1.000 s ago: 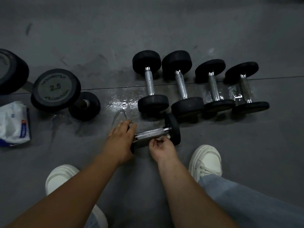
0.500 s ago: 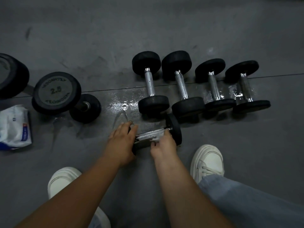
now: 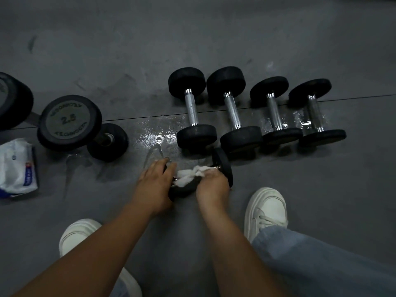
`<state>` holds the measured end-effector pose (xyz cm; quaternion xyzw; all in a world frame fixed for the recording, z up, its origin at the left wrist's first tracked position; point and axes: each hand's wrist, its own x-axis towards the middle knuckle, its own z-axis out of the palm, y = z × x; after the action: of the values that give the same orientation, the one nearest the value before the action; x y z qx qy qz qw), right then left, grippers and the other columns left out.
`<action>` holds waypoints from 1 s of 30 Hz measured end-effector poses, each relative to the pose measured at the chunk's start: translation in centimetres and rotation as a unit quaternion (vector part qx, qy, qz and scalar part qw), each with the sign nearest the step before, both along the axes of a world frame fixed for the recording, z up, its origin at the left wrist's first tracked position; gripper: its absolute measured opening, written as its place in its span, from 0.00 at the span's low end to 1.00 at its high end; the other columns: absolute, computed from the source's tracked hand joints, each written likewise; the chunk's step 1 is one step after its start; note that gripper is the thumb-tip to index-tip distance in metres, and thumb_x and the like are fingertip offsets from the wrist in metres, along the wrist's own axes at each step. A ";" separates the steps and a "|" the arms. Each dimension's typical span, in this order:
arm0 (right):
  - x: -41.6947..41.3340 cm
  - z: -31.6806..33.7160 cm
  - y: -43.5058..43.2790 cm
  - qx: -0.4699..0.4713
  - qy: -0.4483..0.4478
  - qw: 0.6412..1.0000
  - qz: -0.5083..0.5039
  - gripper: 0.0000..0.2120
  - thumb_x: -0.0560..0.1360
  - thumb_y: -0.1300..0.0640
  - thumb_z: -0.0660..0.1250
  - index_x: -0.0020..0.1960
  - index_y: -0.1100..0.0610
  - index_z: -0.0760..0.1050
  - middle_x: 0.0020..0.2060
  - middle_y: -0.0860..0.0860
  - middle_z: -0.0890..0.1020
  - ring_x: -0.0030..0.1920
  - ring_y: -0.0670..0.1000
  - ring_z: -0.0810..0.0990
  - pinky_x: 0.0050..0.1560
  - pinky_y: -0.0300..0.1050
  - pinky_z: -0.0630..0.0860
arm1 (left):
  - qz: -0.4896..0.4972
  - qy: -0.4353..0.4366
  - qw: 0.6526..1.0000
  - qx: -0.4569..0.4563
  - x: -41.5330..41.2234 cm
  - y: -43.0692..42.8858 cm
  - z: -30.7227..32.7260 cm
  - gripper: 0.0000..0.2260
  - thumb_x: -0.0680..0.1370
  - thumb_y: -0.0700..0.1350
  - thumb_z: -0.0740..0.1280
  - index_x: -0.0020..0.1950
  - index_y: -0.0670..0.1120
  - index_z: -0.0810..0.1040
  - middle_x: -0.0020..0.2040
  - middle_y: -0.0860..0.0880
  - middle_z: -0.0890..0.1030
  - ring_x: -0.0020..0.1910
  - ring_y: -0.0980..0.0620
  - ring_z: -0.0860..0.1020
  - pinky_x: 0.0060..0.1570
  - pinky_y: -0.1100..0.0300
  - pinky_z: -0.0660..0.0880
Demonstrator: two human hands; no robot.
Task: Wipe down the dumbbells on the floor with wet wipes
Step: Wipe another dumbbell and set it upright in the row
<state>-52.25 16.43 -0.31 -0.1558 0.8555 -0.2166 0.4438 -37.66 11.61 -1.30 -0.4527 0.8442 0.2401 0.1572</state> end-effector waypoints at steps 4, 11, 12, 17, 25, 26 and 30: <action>1.7 0.4 2.4 0.005 0.208 0.969 0.133 0.14 0.79 0.61 0.54 0.62 0.57 0.71 0.60 0.54 0.73 0.57 0.56 0.77 0.51 0.47 0.73 | 0.009 0.009 1.000 0.004 0.1 0.2 -0.1 0.47 0.64 0.53 0.75 0.79 0.50 0.57 0.78 0.47 0.56 0.77 0.43 0.56 0.73 0.47 0.61; 1.8 -0.8 1.5 0.040 0.220 0.943 0.247 0.30 0.78 0.62 0.56 0.77 0.56 0.49 0.76 0.51 0.53 0.61 0.57 0.75 0.54 0.50 0.74 | -0.003 0.000 1.000 -0.007 0.1 0.2 0.0 0.47 0.64 0.52 0.76 0.78 0.50 0.56 0.77 0.47 0.55 0.77 0.45 0.56 0.73 0.48 0.61; 0.7 -1.3 1.0 0.042 0.211 0.942 0.259 0.30 0.79 0.62 0.54 0.78 0.54 0.47 0.77 0.50 0.51 0.60 0.57 0.77 0.54 0.50 0.74 | -0.003 -0.001 1.000 -0.005 0.0 0.2 0.1 0.47 0.64 0.51 0.76 0.79 0.49 0.56 0.78 0.47 0.55 0.77 0.44 0.56 0.74 0.49 0.60; 1.1 -2.1 4.5 0.006 0.224 0.933 0.282 0.33 0.77 0.62 0.56 0.77 0.48 0.47 0.77 0.45 0.49 0.57 0.58 0.77 0.51 0.51 0.75 | -0.003 -0.006 1.000 0.000 -0.1 0.2 0.4 0.48 0.64 0.50 0.77 0.79 0.49 0.56 0.78 0.46 0.54 0.77 0.44 0.54 0.74 0.49 0.59; 1.3 -2.7 5.2 -0.057 0.196 0.951 0.232 0.34 0.69 0.60 0.63 0.73 0.48 0.59 0.75 0.46 0.56 0.55 0.60 0.77 0.51 0.53 0.76 | -0.003 -0.007 1.000 0.003 -0.1 0.2 0.6 0.49 0.64 0.51 0.77 0.79 0.49 0.54 0.78 0.47 0.53 0.78 0.44 0.54 0.74 0.49 0.59; 1.7 -2.7 5.8 -0.064 0.205 0.949 0.232 0.32 0.69 0.59 0.64 0.72 0.50 0.61 0.74 0.47 0.59 0.56 0.60 0.76 0.52 0.53 0.76 | 0.000 -0.004 1.000 0.003 -0.1 0.2 0.7 0.49 0.63 0.51 0.77 0.79 0.49 0.55 0.78 0.47 0.54 0.78 0.44 0.54 0.74 0.49 0.59; 0.5 -3.3 3.1 -0.092 0.166 0.961 0.200 0.32 0.72 0.52 0.71 0.72 0.54 0.63 0.72 0.50 0.65 0.64 0.54 0.72 0.61 0.50 0.73 | 0.002 -0.006 1.000 0.008 -0.3 -0.1 0.4 0.51 0.62 0.53 0.78 0.79 0.49 0.55 0.78 0.47 0.54 0.78 0.45 0.55 0.74 0.49 0.59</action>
<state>-51.77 19.57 -3.64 -0.3976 0.8450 -0.1720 0.3134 -37.92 11.51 -0.87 -0.4546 0.8404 0.2447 0.1650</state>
